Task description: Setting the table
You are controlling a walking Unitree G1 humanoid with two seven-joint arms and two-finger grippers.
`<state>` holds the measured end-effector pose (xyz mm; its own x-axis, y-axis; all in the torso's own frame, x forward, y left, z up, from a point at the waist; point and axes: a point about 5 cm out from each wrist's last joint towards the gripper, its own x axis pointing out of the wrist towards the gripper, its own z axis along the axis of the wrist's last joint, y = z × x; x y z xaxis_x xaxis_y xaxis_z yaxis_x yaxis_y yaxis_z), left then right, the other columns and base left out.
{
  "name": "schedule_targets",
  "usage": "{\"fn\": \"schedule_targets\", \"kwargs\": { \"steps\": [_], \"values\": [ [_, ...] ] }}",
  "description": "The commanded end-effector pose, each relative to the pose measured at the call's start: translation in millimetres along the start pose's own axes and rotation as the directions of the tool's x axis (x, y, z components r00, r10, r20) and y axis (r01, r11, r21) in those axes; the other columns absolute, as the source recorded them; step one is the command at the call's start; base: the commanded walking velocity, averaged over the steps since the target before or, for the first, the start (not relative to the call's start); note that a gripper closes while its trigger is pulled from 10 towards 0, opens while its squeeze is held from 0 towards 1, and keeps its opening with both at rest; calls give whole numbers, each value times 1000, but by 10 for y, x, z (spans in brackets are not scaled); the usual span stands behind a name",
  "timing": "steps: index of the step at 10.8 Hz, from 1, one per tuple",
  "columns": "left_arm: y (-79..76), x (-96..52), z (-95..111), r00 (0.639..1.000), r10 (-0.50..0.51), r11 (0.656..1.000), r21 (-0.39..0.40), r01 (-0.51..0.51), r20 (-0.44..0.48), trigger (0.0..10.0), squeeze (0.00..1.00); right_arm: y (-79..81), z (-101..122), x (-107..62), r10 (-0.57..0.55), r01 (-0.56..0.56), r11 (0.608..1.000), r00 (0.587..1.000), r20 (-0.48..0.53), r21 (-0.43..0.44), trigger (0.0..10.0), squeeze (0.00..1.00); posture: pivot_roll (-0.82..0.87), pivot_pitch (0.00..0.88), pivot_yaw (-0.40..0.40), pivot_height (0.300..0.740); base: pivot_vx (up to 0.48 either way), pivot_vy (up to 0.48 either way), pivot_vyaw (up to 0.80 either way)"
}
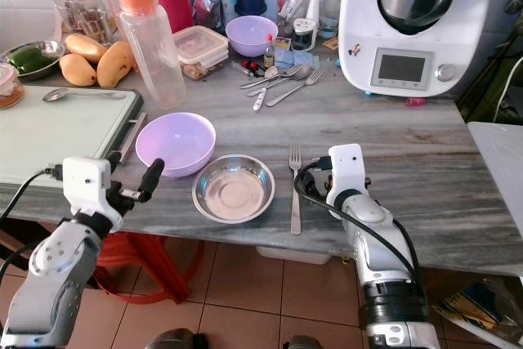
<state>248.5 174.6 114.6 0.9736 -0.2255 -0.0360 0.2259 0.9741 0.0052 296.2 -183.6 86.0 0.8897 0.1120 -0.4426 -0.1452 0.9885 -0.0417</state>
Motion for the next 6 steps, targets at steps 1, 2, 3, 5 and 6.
{"fn": "schedule_targets", "kwargs": {
  "steps": [1, 2, 3, 5, 6],
  "values": [
    [4, 11, 1, 1000, 0, 1000, 7, 0, -1, 10000, 0, 53, -4, -6, 34, -34, 999, 999, -8, -4, 10000, 0, -29, 0, 34, 740, 0, 0, 0],
    [4, 12, 1, 1000, 0, 1000, 7, 0, -1, 10000, 0, 56, -1, -4, 37, -37, 999, 999, -7, -6, 10000, 0, -29, 0, 35, 740, 0, 0, 0],
    [5, 9, 0, 1000, 1, 1000, 8, -1, -2, 10000, 0, 65, 1, -6, 43, -43, 999, 999, -7, -7, 10000, 0, -27, 0, 35, 740, 0, 0, 0],
    [4, 6, 2, 1000, 1, 1000, 9, 0, -2, 10000, 0, 90, -3, -3, 59, -59, 998, 998, -6, -5, 10000, 0, -26, 0, 36, 740, 0, 0, 0],
    [4, 4, -1, 1000, 0, 1000, 9, 0, -4, 10000, 0, 114, 2, -4, 73, -73, 997, 997, 1, -6, 10000, 0, -26, 0, 37, 740, 0, 0, 0]
  ]
}}
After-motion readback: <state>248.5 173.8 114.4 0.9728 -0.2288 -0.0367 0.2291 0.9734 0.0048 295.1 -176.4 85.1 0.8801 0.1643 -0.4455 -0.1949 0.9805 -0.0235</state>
